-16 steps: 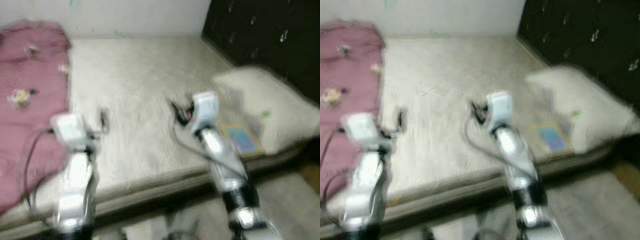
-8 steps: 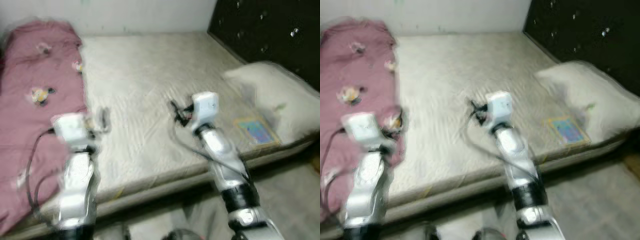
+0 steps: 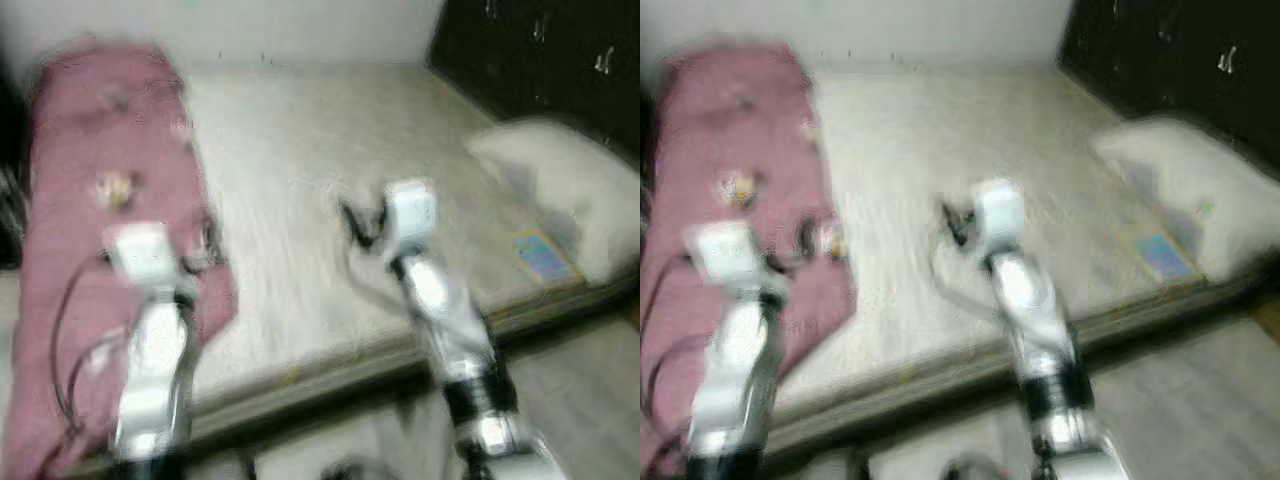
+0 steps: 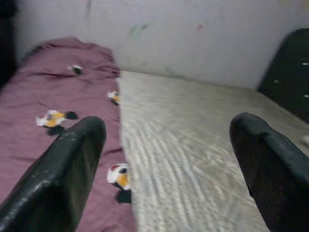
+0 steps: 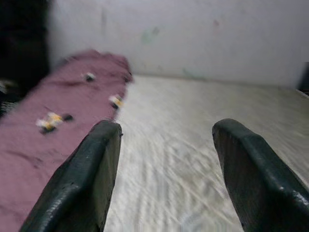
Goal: Clean up the room
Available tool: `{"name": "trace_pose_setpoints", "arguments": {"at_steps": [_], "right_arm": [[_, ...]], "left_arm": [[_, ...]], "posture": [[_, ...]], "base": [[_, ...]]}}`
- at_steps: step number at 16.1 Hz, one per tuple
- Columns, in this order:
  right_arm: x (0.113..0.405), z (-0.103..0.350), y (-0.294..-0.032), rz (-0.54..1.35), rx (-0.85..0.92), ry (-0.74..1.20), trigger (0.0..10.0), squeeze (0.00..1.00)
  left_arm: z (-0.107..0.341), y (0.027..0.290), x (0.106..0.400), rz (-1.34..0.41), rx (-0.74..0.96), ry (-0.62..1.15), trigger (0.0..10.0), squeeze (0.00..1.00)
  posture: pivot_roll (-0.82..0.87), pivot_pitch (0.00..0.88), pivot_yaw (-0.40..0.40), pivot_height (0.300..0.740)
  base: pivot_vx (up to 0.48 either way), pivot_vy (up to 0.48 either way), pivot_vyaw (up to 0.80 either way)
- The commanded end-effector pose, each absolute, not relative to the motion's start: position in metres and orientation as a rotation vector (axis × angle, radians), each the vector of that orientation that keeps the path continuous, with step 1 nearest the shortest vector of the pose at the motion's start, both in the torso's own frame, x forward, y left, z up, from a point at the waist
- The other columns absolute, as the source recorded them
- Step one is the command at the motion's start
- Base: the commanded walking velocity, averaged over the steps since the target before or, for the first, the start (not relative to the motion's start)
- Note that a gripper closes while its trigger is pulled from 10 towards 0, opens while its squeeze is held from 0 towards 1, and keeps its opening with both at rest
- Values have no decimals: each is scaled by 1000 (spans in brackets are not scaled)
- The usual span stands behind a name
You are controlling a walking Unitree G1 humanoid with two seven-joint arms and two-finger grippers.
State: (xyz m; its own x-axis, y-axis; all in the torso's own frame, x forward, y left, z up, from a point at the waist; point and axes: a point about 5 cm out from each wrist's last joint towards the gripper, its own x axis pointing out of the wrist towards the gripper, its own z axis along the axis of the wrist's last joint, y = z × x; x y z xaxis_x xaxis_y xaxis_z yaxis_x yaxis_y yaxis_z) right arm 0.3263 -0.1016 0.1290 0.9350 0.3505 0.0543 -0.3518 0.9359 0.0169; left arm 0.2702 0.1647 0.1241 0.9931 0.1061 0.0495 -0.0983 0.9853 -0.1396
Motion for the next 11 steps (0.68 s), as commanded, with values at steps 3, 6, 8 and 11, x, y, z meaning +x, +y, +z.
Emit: {"name": "trace_pose_setpoints", "arguments": {"at_steps": [3,6,8,11], "right_arm": [[328,137,-96,377,19,-83,10000,0],[328,137,-96,373,25,-82,10000,0],[329,136,-97,368,23,-79,10000,0],[329,137,-96,370,15,-80,10000,0]], "left_arm": [[126,168,271,103,-121,-67,10000,0],[126,168,271,111,-116,-69,10000,0],[127,168,271,114,-115,-69,10000,0],[127,169,271,120,-116,-70,10000,0]], "posture": [[-16,0,-98,740],[-16,0,-98,740],[-16,0,-100,740],[-17,0,-98,740]], "base": [[0,474,442],[0,234,483],[0,0,0],[0,0,371]]}}
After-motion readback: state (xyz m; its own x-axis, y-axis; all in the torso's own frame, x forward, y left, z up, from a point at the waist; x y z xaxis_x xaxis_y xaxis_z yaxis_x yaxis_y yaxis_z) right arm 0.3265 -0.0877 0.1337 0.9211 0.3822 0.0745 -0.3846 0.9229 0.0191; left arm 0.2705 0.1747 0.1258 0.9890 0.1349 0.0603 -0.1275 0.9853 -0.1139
